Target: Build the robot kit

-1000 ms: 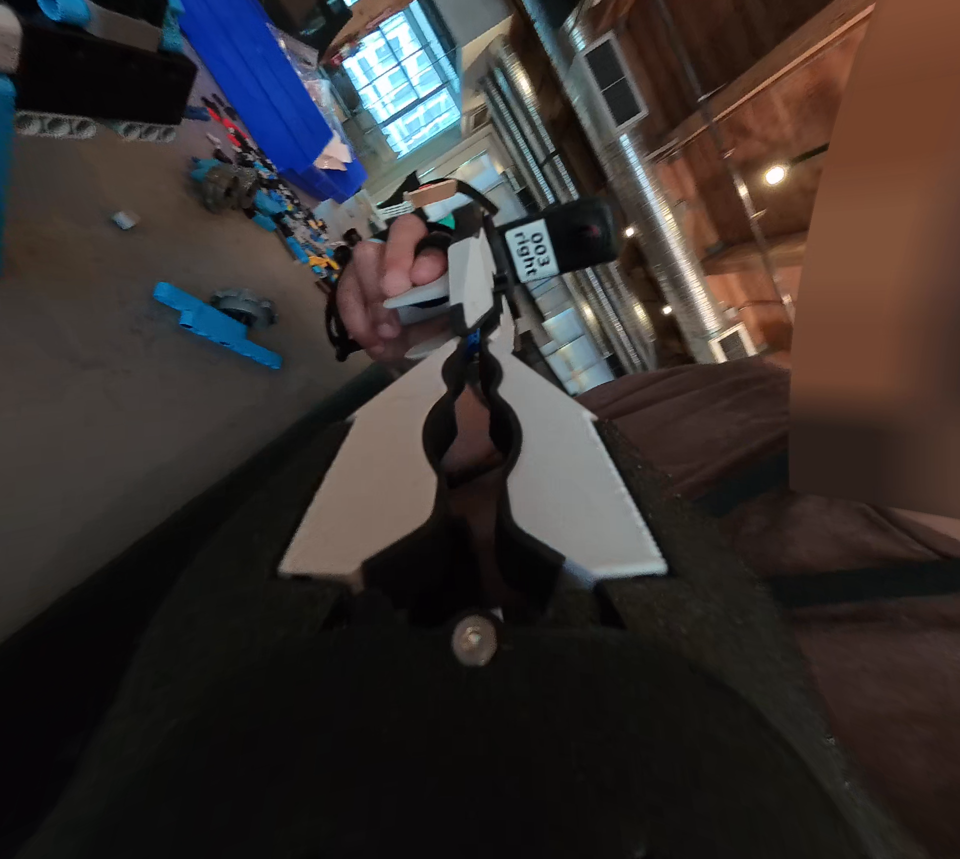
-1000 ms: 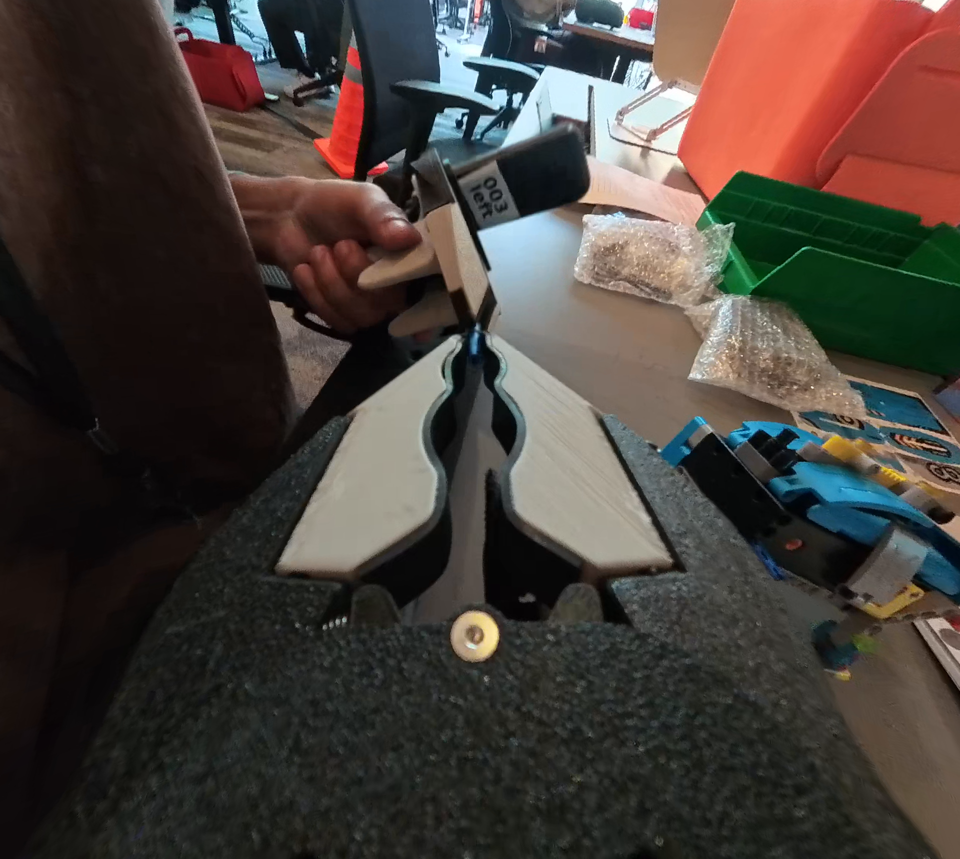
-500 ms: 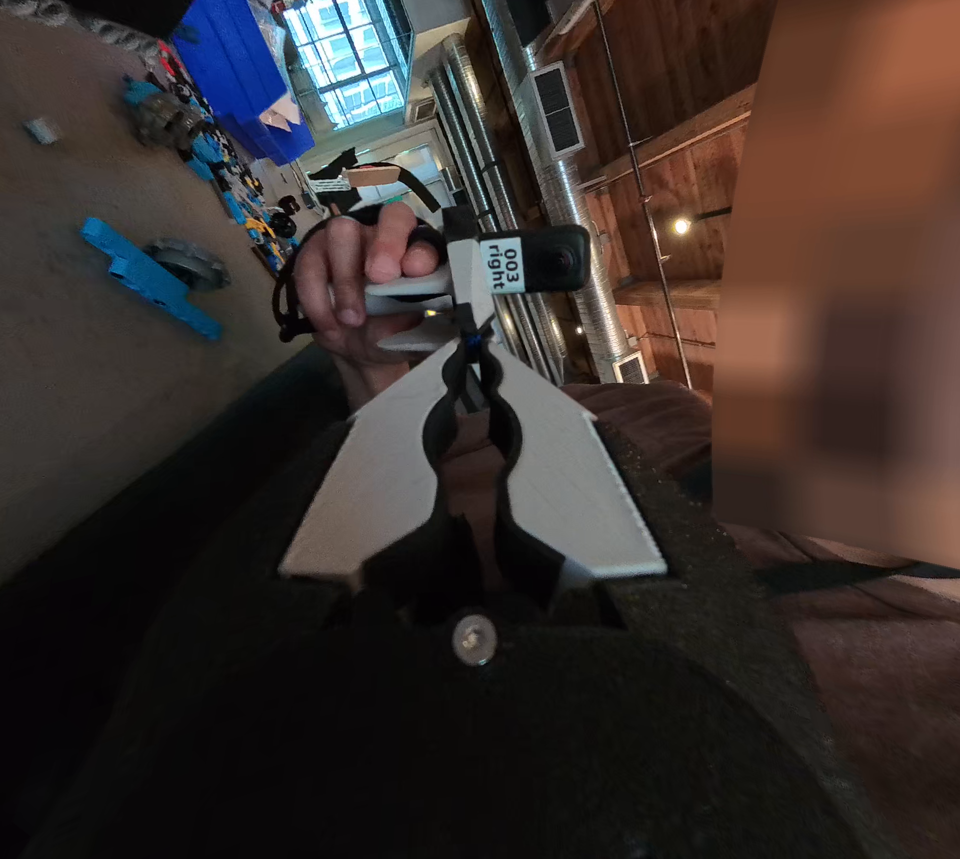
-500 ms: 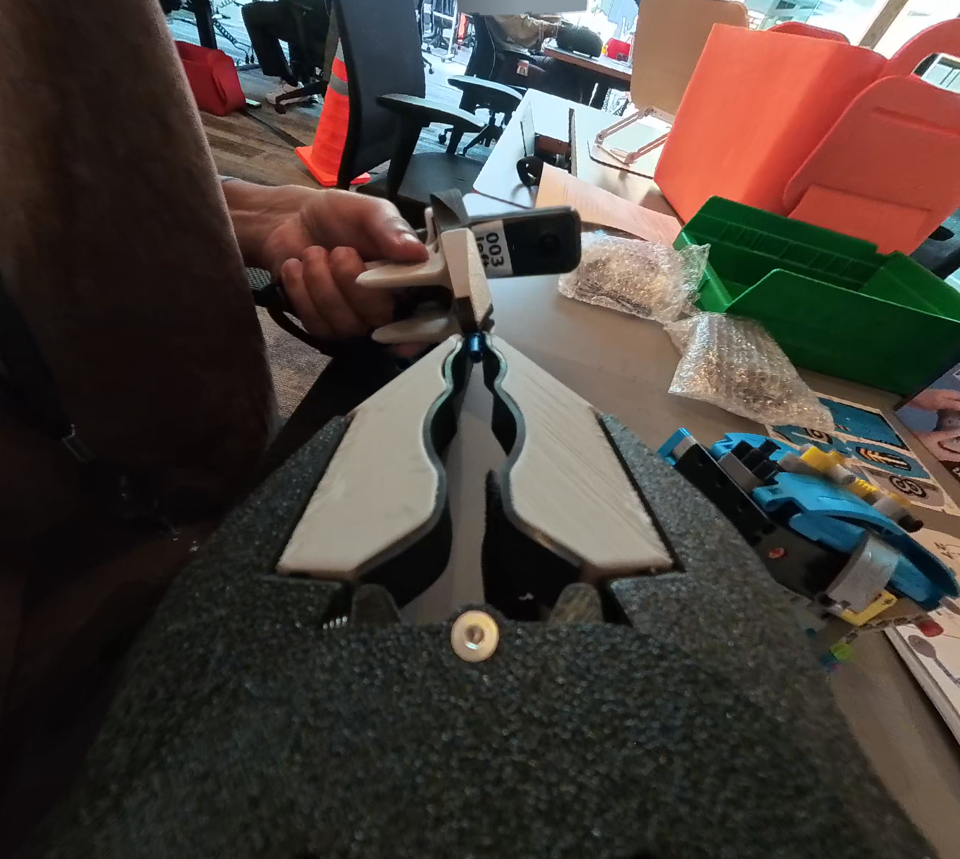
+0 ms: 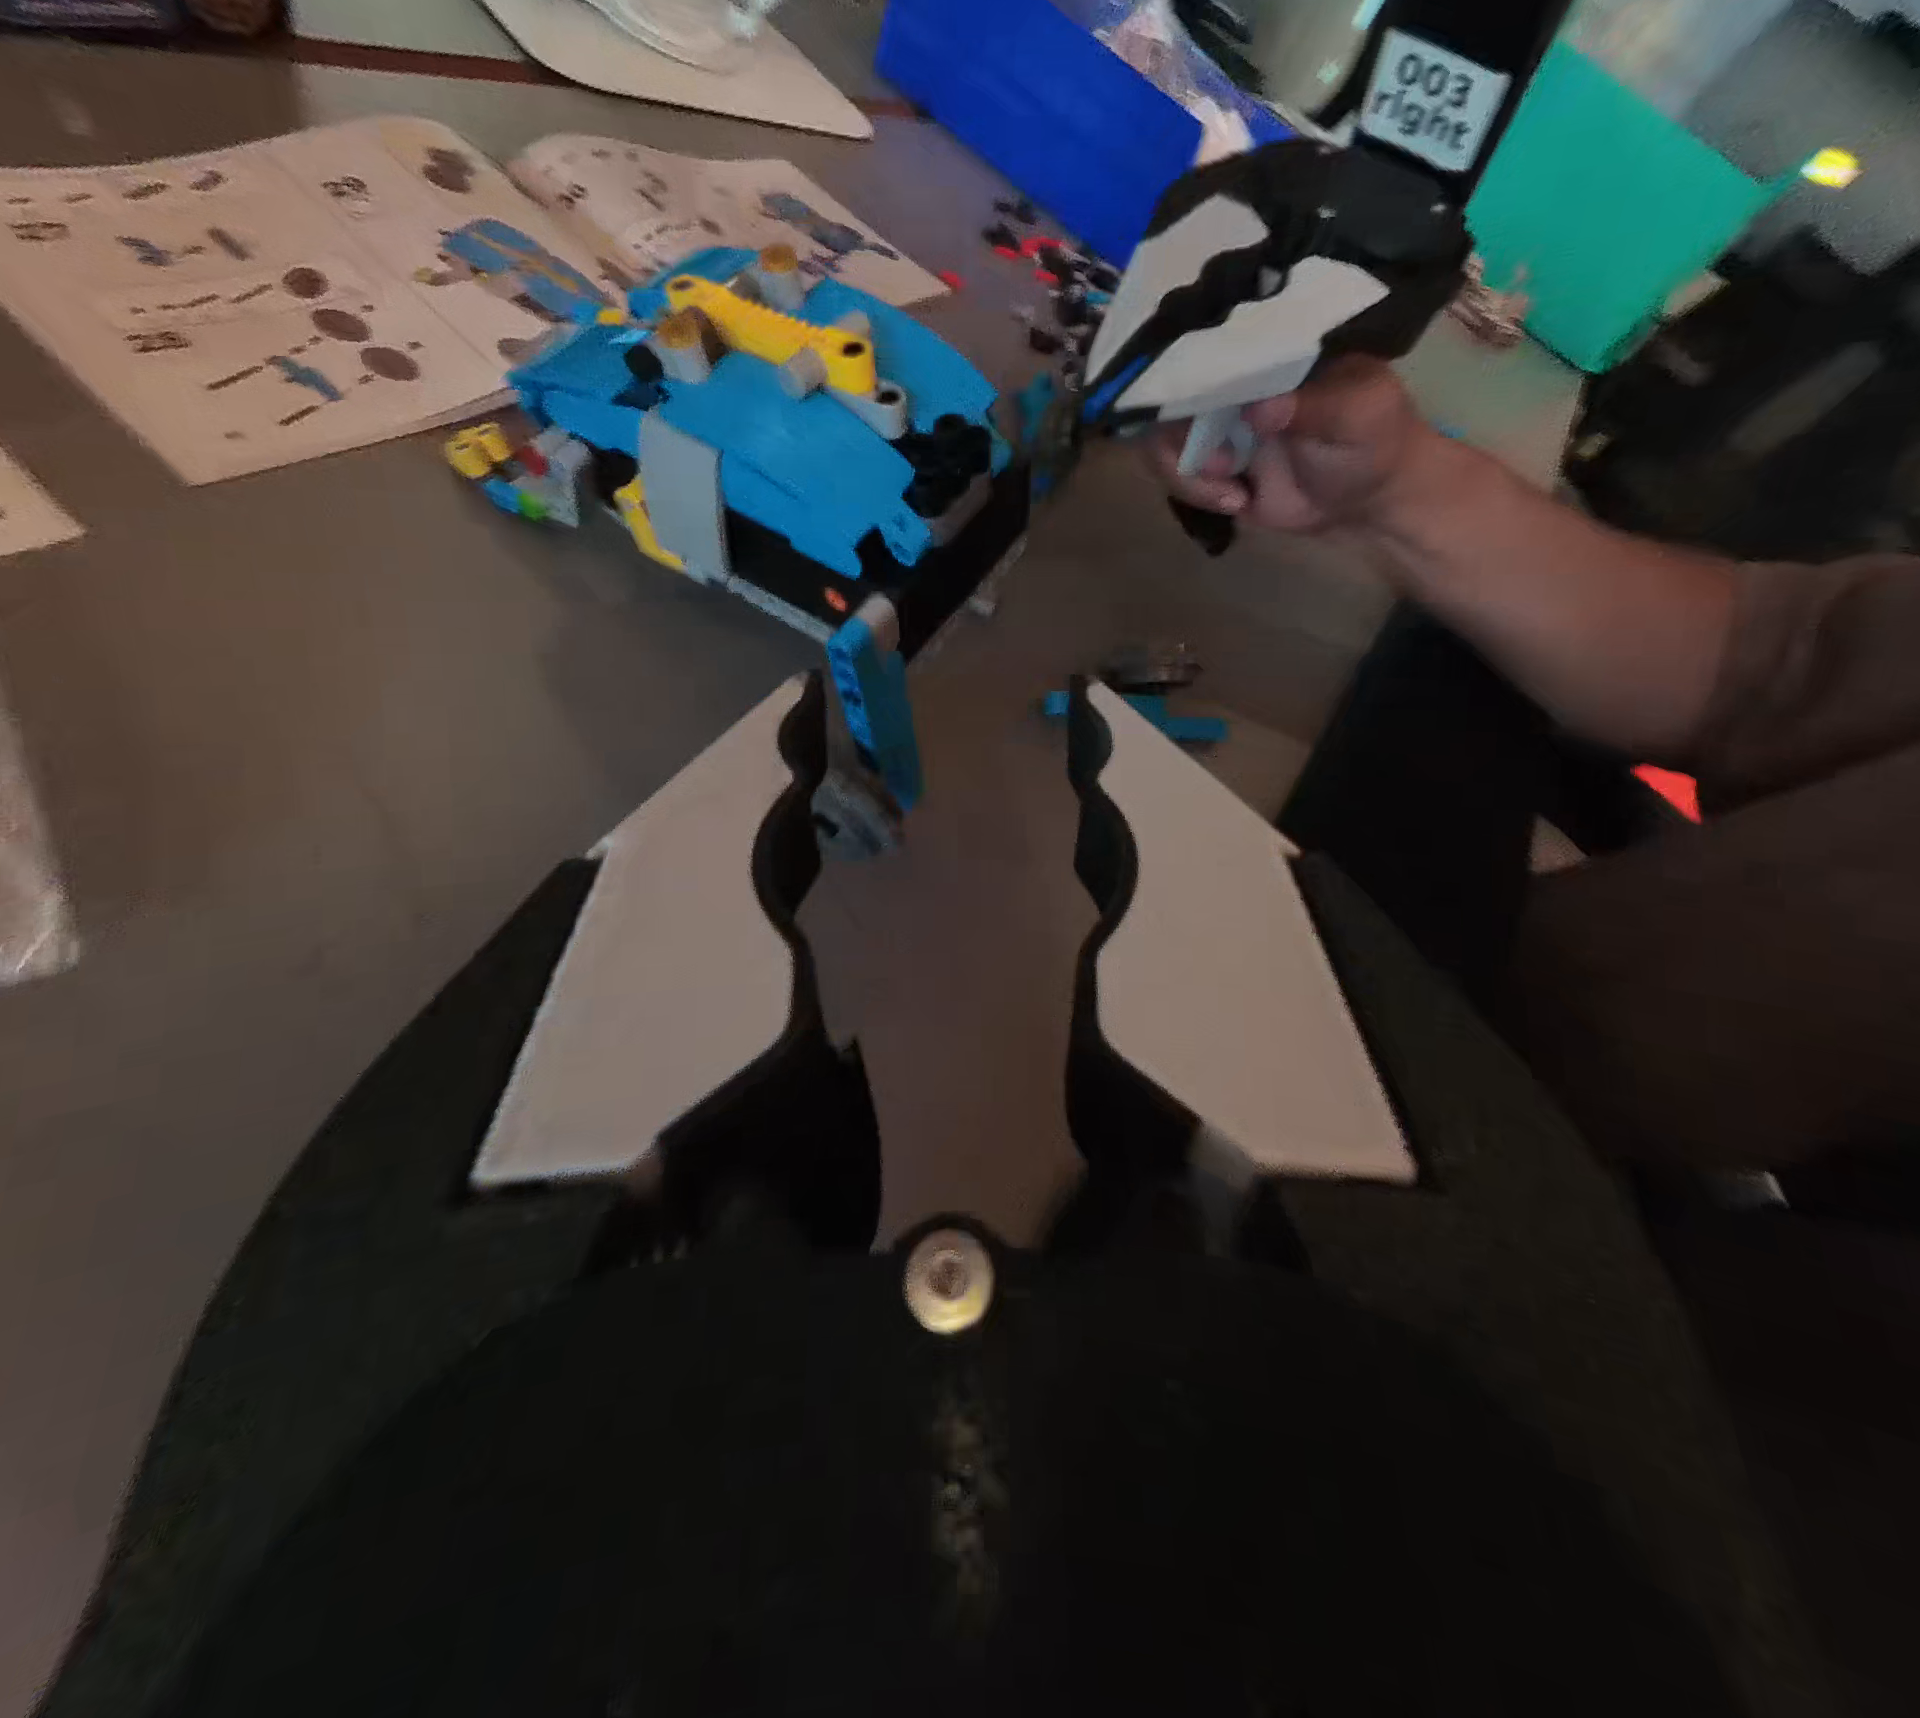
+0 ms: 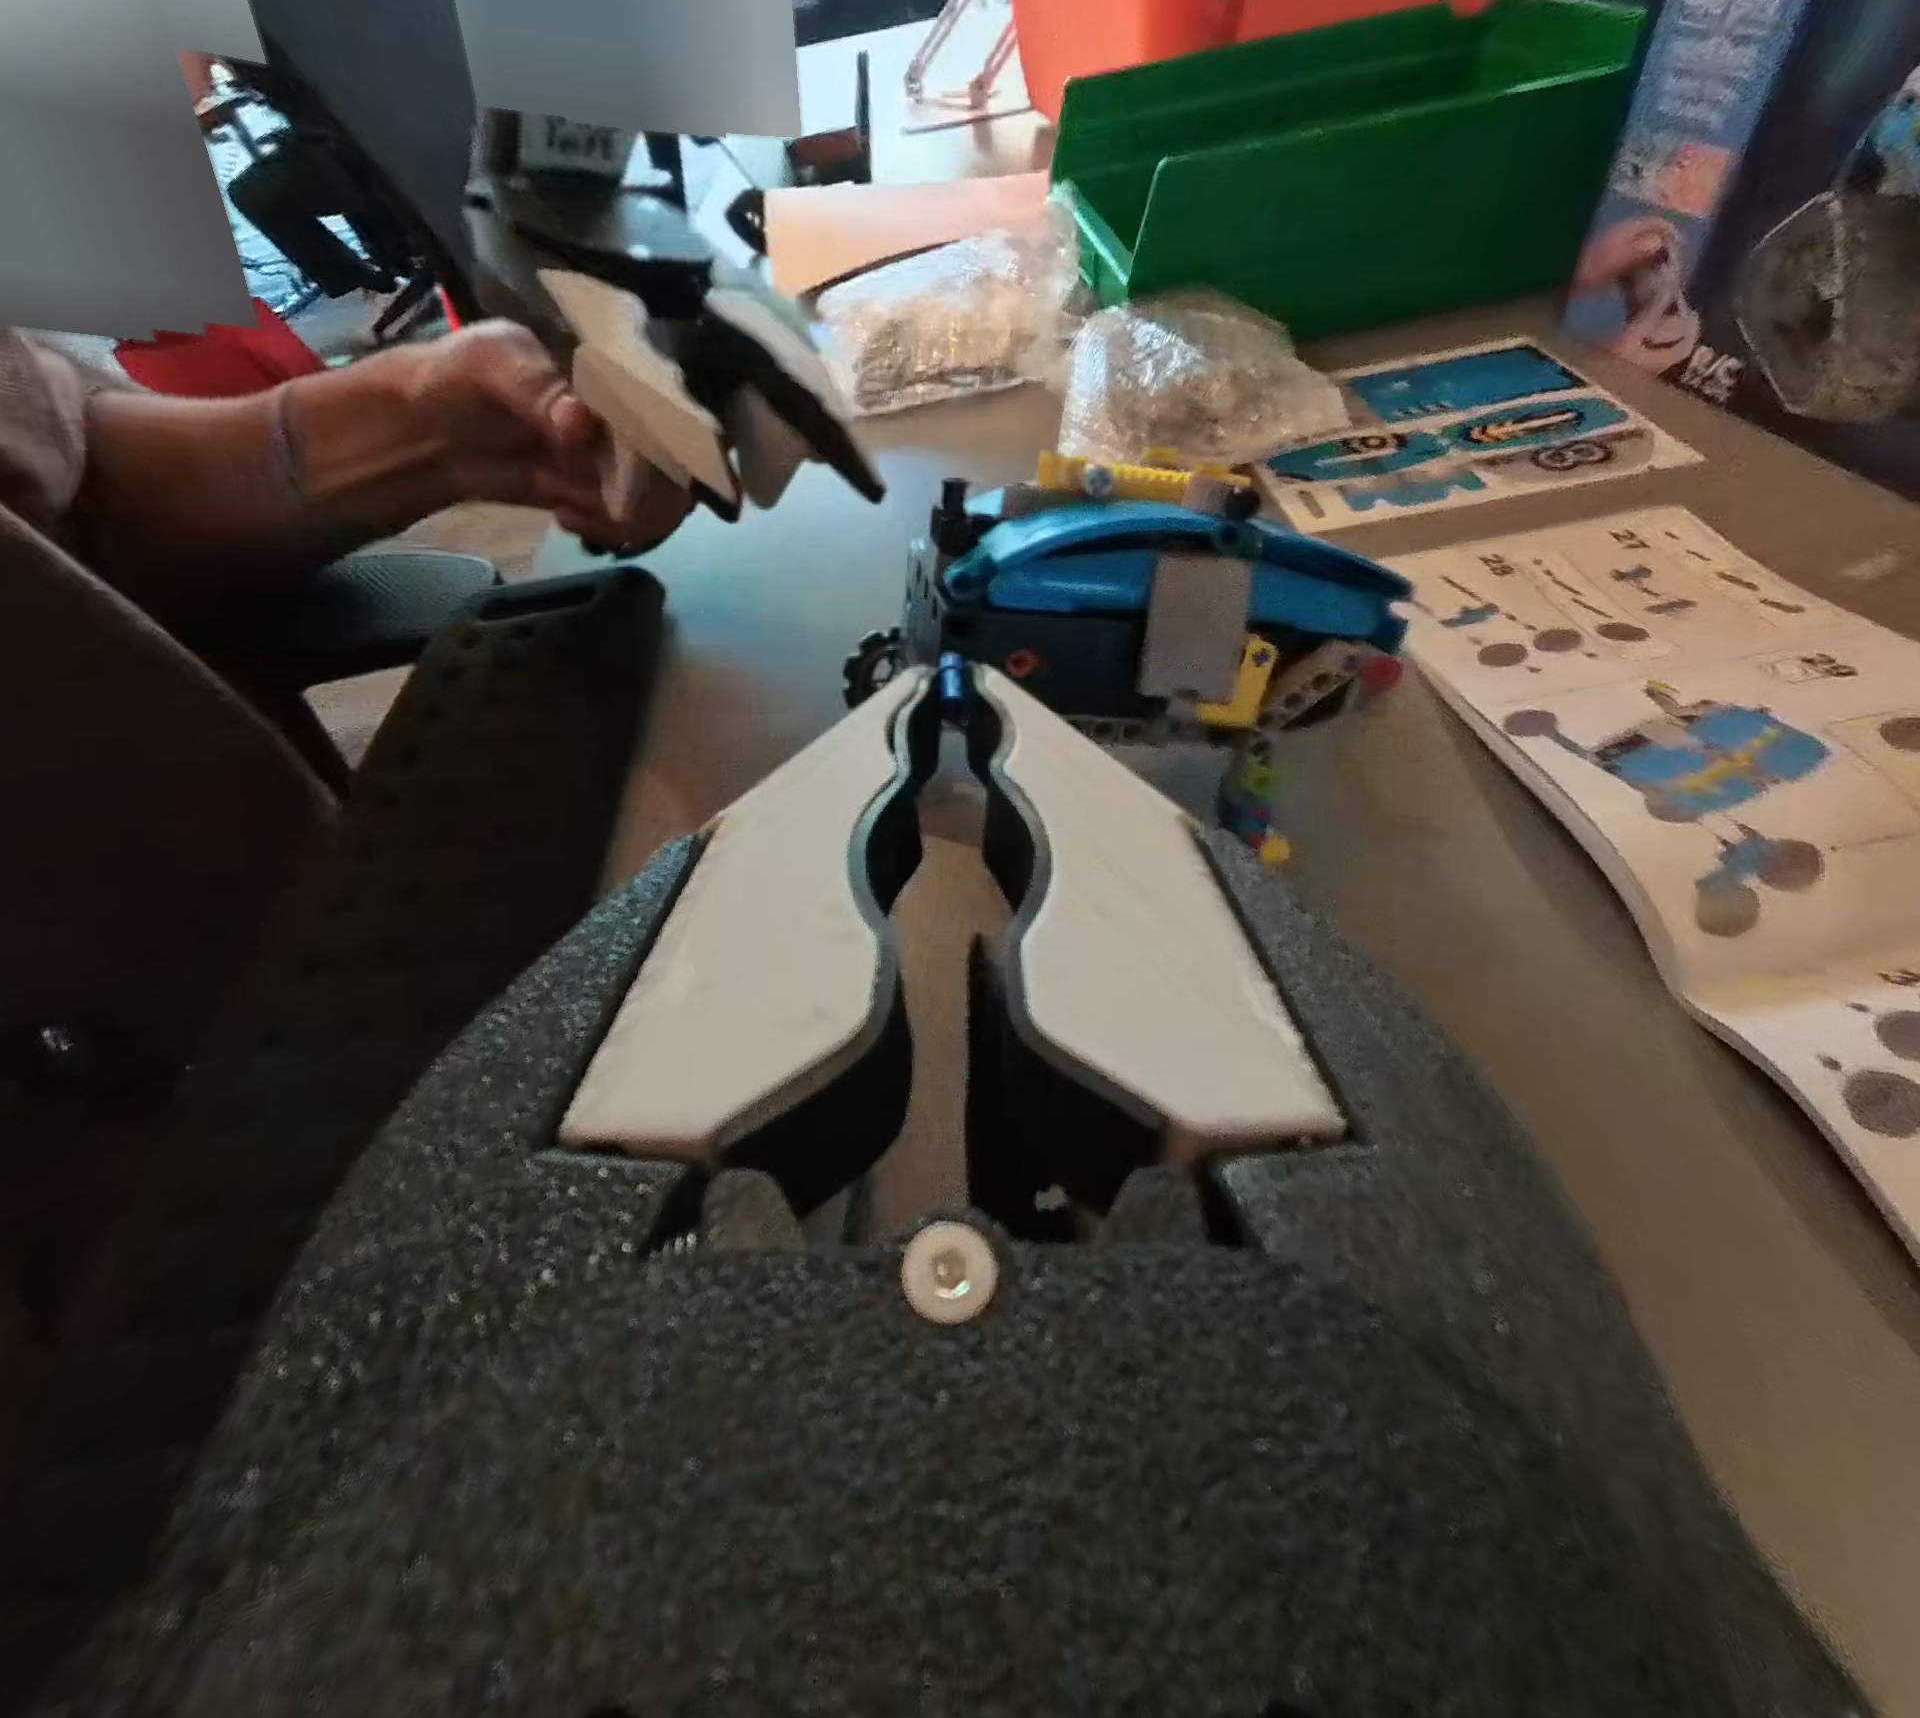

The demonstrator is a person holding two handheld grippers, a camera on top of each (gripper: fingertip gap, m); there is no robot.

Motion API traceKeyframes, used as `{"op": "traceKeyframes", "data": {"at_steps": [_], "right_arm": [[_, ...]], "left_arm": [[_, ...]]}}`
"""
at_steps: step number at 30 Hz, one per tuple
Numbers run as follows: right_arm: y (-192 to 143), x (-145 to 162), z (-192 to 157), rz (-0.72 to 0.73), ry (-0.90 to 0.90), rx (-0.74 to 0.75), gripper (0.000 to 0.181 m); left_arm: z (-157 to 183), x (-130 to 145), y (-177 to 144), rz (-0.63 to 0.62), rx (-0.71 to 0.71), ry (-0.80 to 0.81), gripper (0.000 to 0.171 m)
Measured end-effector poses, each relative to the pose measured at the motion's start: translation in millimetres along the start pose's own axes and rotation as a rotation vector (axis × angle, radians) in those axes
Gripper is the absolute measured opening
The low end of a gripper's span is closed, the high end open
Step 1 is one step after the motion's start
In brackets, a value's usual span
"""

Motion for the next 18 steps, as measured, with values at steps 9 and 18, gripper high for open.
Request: {"op": "traceKeyframes", "data": {"at_steps": [9,18], "right_arm": [[30.6,9.5,-0.1,-0.087,-0.024,-0.019,0.005],[34.3,8.9,2.9,-0.084,0.015,0.0,0.005]], "left_arm": [[-19.9,1.9,49.9,-0.206,0.107,0.098,0.044],[-26.4,4.5,55.9,-0.177,0.101,0.137,0.027]]}}
Point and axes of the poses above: each gripper's, where its closed fingertips meet, y out along the fingers, x out of its underside, z = x × y across the jaws, the point moved 3 cm from there along -y, back along the fingers, and after that the axes turned 2 degrees about -z, right-handed, at the moved point
